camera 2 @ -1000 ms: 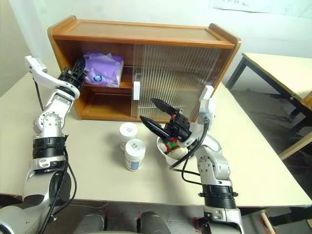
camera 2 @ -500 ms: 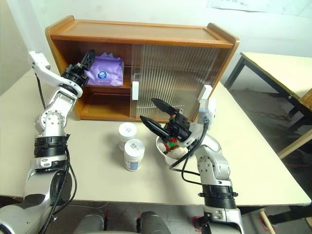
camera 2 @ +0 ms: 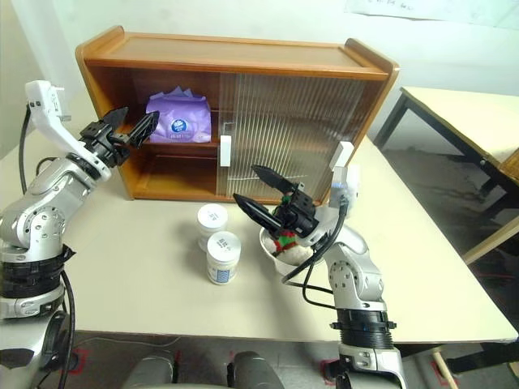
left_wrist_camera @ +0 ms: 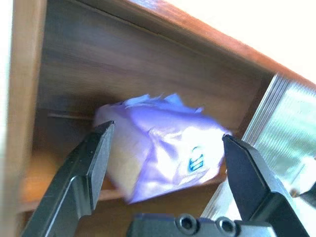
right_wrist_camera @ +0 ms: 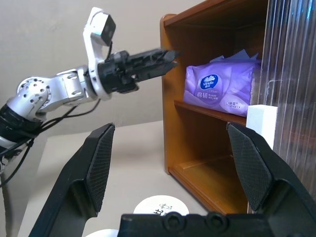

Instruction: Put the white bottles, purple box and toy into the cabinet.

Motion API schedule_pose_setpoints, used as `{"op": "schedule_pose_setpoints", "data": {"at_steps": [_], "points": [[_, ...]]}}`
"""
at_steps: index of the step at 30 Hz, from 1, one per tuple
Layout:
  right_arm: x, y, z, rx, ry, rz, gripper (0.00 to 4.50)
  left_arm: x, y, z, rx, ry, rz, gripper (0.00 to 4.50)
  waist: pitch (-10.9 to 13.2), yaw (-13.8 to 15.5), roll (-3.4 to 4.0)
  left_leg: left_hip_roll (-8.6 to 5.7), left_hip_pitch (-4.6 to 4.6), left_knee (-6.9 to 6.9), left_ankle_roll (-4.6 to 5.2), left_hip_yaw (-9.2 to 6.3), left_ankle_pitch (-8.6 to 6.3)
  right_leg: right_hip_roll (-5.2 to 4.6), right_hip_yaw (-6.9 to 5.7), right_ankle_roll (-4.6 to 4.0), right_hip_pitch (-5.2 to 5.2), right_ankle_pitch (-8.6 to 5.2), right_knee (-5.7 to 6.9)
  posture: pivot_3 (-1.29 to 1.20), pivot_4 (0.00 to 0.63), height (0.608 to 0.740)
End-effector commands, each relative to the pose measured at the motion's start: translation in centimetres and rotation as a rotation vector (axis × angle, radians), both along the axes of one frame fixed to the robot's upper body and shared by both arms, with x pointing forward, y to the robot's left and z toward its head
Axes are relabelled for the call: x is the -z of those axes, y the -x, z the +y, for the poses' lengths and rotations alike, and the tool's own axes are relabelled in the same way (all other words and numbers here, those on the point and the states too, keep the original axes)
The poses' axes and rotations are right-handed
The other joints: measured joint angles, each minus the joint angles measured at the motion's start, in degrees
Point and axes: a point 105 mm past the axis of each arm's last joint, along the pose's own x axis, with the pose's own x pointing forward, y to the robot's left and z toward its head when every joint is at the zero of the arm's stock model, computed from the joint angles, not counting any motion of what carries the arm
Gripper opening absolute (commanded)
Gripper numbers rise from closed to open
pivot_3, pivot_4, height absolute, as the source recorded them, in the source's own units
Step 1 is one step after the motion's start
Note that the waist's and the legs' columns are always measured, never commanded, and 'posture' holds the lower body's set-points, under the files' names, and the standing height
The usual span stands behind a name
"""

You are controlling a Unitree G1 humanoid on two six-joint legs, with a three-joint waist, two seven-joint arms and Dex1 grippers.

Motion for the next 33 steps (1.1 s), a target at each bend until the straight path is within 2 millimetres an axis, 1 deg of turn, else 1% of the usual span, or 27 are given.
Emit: {"op": "schedule_pose_setpoints", "data": {"at_steps": [1,3,4,5,7,9,12,14,16,19,21,24,27,33], "points": [[-0.2,0.2,0.0,-0.006,0.007,-0.002,4.50,-0.2,1.0,-1.8,0.086,-0.046,-0.025,4.48,0.00,0.18,0.00,0.00,-0.01,0.01,0.00,0.00,-0.01,0.00,0.01,-0.02,0.00,0.00,0.00,-0.07,0.000,0.740],[-0.2,0.2,0.0,-0.007,0.010,-0.001,4.50,0.1,1.4,-2.6,0.132,-0.047,-0.018,4.09,0.00,0.22,0.00,-0.01,-0.02,0.03,-0.01,0.00,-0.06,-0.01,0.02,-0.06,0.00,0.00,-0.01,-0.07,0.000,0.740],[-0.2,0.2,-0.1,-0.007,0.010,-0.001,4.50,0.5,1.7,-3.1,0.170,-0.042,0.004,3.91,0.00,0.21,0.00,-0.01,-0.02,0.04,-0.01,0.00,-0.08,-0.01,0.03,-0.07,0.00,0.00,-0.01,-0.07,0.000,0.740],[-0.2,0.2,-0.1,-0.007,0.012,-0.001,4.50,1.0,1.9,-3.6,0.198,-0.046,0.017,3.62,0.00,0.18,0.00,-0.01,-0.02,0.03,-0.01,0.00,-0.10,-0.02,0.03,-0.10,0.00,0.01,-0.01,-0.07,0.000,0.740],[-0.2,0.2,-0.1,-0.007,0.012,-0.001,4.50,1.6,2.1,-4.3,0.229,-0.051,0.035,2.93,0.00,0.11,0.00,0.00,0.01,0.02,-0.04,0.00,-0.13,-0.02,0.03,-0.15,0.00,0.01,0.00,-0.07,0.000,0.740],[-0.2,0.2,-0.1,-0.006,0.013,0.000,4.50,2.0,2.1,-4.5,0.235,-0.055,0.047,2.28,0.00,0.10,0.00,0.01,0.00,0.00,-0.05,0.00,-0.15,-0.02,0.03,-0.18,-0.02,0.00,0.02,-0.07,0.000,0.740],[-0.2,0.4,-0.1,-0.005,0.011,0.003,4.50,3.4,1.8,-4.7,0.226,-0.103,0.084,1.25,0.00,0.04,0.00,0.01,0.00,0.01,-0.02,0.00,-0.19,-0.02,0.03,-0.21,-0.02,0.00,0.01,-0.07,0.000,0.740],[-0.1,0.5,-0.1,-0.005,0.011,0.004,4.50,3.7,1.6,-4.7,0.219,-0.118,0.090,0.60,0.00,0.03,0.00,0.01,0.00,0.02,0.00,0.00,-0.23,-0.02,0.04,-0.23,-0.01,-0.01,0.01,-0.07,0.000,0.740],[-0.1,0.5,0.0,-0.007,0.008,0.007,4.50,3.8,0.9,-4.8,0.199,-0.100,0.089,0.01,0.00,0.02,0.00,0.01,-0.01,0.02,0.02,0.00,-0.25,-0.02,0.04,-0.23,-0.01,-0.02,0.00,-0.07,0.000,0.740],[-0.1,0.7,0.1,-0.007,0.001,0.007,4.50,4.0,0.0,-5.2,0.166,-0.081,0.097,0.01,0.00,0.08,0.00,0.01,-0.02,0.05,0.04,0.00,-0.26,-0.02,0.04,-0.21,0.00,-0.04,0.00,-0.09,0.000,0.740],[0.0,0.8,0.2,-0.007,0.000,0.009,4.50,4.1,-0.2,-5.5,0.165,-0.081,0.095,0.01,0.00,-0.03,0.00,0.01,-0.01,0.06,0.06,0.00,-0.27,-0.02,0.06,-0.16,0.01,-0.06,0.00,-0.10,0.000,0.740],[0.1,0.9,0.4,-0.006,-0.001,0.013,4.50,3.8,-0.8,-5.9,0.158,-0.076,0.075,0.01,0.00,-0.37,0.00,0.01,-0.01,0.06,0.09,0.01,-0.29,-0.02,0.08,-0.16,0.01,-0.06,0.00,-0.11,0.000,0.740],[0.2,0.9,0.4,-0.001,0.003,0.015,4.50,3.8,-1.8,-5.4,0.115,-0.081,0.077,0.01,0.00,-0.71,0.00,0.01,-0.01,0.06,0.11,0.01,-0.30,-0.02,0.07,-0.15,0.01,-0.07,0.00,-0.11,0.000,0.740],[0.0,0.9,0.2,0.005,0.003,0.009,4.50,3.9,-2.9,-4.2,0.056,-0.117,0.069,0.01,0.00,-1.50,0.00,0.01,-0.02,0.05,0.14,0.01,-0.32,-0.02,0.07,0.07,0.01,-0.20,-0.02,-0.12,0.000,0.740]]}}
